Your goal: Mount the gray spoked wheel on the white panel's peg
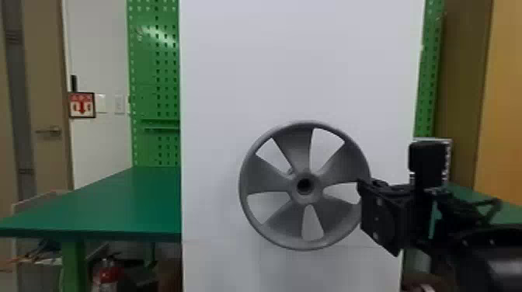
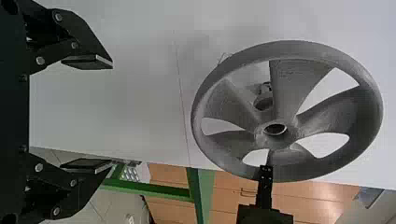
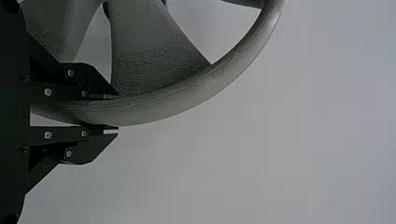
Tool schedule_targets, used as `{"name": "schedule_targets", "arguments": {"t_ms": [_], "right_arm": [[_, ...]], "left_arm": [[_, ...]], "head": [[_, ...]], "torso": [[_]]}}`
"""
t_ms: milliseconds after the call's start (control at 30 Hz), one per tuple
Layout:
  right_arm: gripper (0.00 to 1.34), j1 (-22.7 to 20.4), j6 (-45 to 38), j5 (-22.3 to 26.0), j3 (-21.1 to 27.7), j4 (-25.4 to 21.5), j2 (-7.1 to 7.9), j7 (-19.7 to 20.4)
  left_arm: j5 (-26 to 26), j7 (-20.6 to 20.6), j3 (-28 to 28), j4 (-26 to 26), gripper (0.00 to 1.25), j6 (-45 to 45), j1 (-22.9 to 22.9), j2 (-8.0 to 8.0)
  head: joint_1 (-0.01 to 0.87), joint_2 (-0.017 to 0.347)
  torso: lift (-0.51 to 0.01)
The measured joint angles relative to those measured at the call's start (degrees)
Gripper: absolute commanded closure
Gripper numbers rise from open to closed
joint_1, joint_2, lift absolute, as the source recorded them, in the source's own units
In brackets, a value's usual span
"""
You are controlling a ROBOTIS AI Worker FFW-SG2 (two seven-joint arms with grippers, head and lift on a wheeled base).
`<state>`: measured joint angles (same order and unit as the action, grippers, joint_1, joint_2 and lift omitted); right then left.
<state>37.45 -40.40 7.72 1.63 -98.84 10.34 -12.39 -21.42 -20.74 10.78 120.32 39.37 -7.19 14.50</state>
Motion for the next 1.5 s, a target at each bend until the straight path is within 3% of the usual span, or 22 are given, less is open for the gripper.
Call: {"name": "schedule_targets", "arguments": {"t_ms": [600, 1500], "right_arm": [[1.22, 1.14, 1.81, -0.2, -0.32, 3.1, -0.46, 0.13], [1.22, 2.54, 1.5, 0.02, -0.52, 6.12, -2.02, 6.98]], "left_arm": [[-0.03, 0.0, 0.0, 0.0, 0.5, 0.0, -0.01, 0.09], [-0.16, 0.0, -0.2, 0.0, 0.5, 0.0, 0.42, 0.09]], "head": [[0.123, -0.008], [0.123, -0.008]], "torso": [[-0.397], [-0.397]]}}
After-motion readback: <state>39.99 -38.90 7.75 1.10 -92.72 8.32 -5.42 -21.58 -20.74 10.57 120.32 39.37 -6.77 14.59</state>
